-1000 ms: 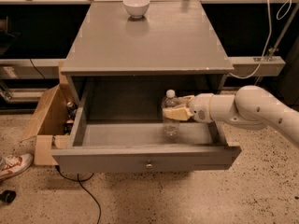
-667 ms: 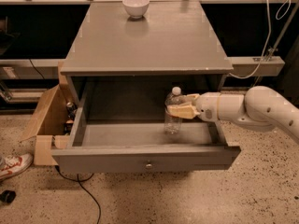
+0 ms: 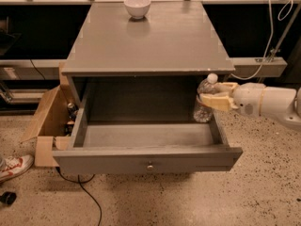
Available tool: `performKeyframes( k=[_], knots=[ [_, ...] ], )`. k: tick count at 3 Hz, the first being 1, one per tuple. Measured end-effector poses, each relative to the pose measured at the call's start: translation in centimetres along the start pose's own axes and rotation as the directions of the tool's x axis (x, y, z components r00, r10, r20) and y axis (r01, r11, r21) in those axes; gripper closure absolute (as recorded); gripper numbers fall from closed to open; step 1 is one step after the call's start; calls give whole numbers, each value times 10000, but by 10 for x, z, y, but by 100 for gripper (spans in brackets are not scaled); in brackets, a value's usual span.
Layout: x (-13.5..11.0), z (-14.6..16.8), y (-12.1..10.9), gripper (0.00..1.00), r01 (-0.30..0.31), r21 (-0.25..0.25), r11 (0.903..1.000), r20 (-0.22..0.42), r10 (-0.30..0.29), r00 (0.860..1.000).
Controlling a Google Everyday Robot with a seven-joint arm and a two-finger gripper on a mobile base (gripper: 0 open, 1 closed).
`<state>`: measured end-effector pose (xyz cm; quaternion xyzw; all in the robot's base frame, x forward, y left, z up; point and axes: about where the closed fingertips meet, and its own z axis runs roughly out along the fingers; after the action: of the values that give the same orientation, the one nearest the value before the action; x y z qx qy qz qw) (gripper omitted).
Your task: Pick water bottle from top drawer and place on counter
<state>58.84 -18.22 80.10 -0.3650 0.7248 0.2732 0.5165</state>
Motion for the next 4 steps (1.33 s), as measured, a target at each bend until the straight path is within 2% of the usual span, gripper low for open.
performKeyframes(
  k=[1, 2, 3, 4],
  knots=[
    [-30, -45, -19, 100, 786, 727, 9943, -202, -773, 9968],
    [-30, -45, -19, 100, 788, 725, 9942, -199, -776, 9968],
    [-61, -40, -18, 100, 1066, 510, 9930, 130, -1074, 9941],
    [-149, -38, -9, 100, 2001, -33, 9798, 889, -1990, 9760]
  ],
)
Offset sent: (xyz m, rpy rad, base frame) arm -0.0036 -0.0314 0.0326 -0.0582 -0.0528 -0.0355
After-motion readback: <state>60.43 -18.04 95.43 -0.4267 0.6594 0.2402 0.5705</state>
